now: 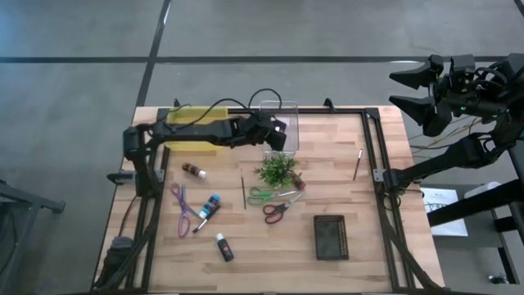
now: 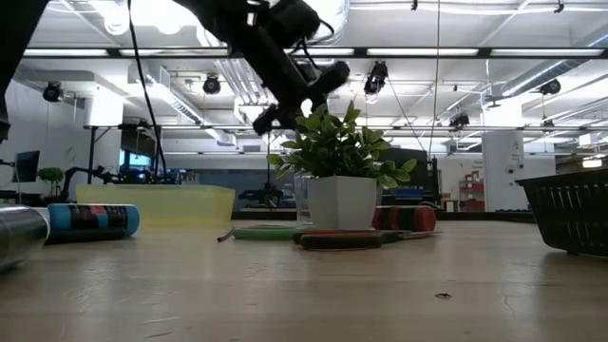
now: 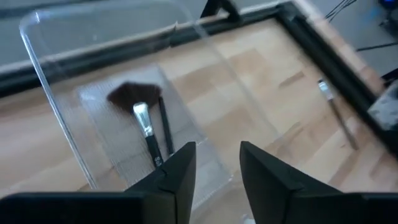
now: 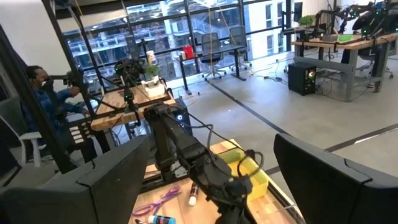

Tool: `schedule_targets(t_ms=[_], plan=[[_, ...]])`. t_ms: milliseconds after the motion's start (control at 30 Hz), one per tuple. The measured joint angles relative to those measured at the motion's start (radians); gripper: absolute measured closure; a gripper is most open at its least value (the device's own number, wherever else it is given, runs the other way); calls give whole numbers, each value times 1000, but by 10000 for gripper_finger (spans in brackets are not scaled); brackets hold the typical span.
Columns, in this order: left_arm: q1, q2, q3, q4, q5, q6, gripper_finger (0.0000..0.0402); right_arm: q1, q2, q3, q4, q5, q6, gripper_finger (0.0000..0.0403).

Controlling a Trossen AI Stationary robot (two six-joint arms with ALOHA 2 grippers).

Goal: Pick & Place Paint Supplies
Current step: Put the paint brush into the transparent bin

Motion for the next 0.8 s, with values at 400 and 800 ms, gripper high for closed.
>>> schedule_targets(t_ms=[400,800], plan=[[-2,-339,0,-360,16,106,266,0,0,0,0,-1,-7,58],[-87,-358,-63,-694,214,-544,266,0,0,0,1,-5,-10,58]])
